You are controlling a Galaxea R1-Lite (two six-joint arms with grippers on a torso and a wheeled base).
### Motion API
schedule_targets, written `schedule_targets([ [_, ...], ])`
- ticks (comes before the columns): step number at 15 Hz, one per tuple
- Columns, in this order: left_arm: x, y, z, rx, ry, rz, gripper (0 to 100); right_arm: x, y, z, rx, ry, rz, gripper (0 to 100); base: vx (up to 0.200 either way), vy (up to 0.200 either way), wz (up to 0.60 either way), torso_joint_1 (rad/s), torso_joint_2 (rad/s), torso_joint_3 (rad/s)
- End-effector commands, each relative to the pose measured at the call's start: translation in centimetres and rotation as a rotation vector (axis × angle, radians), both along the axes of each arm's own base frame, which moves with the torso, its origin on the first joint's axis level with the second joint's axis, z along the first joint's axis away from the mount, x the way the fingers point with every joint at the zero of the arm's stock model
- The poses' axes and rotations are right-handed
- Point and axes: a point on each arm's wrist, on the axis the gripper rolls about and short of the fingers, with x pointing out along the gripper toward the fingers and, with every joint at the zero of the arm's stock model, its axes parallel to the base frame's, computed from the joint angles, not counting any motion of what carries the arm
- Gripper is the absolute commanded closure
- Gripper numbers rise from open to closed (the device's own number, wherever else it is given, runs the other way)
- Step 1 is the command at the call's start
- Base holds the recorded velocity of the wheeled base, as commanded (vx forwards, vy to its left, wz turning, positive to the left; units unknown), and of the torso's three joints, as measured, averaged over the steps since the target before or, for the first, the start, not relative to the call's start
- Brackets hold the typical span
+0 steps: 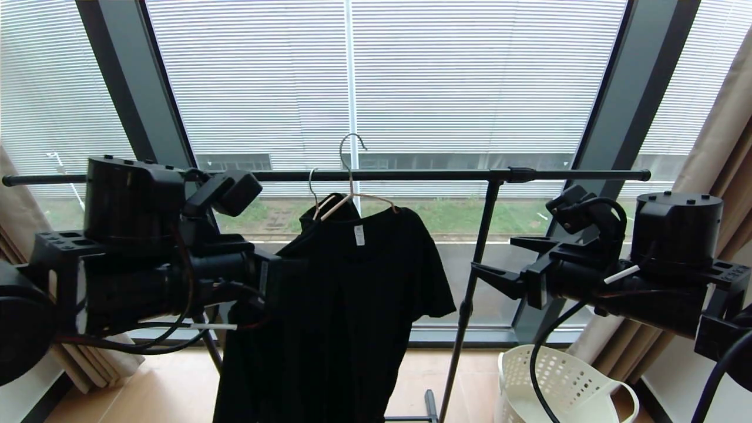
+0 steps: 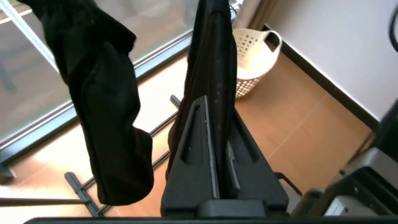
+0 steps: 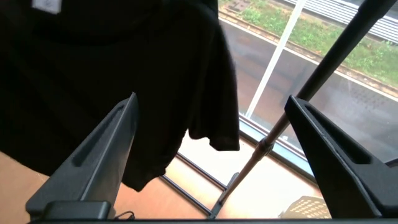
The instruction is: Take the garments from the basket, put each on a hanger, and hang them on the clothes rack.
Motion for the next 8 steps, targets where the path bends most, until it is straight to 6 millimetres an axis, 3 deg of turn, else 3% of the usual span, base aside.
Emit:
schedule_targets([
  [1,2.9,-3.3,-0.9,0.014,0.033,0.091,100,-0.4,-0.1,0.4,0.005,-0.014,0.0,0,0.0,0.0,0.0,0.0,0.0,0.0],
  [8,6.3,-8.7,-2.6,0.078,0.007,0.166,100,-0.5,-0.2,0.6,0.008,-0.022,0.0,0,0.0,0.0,0.0,0.0,0.0,0.0],
])
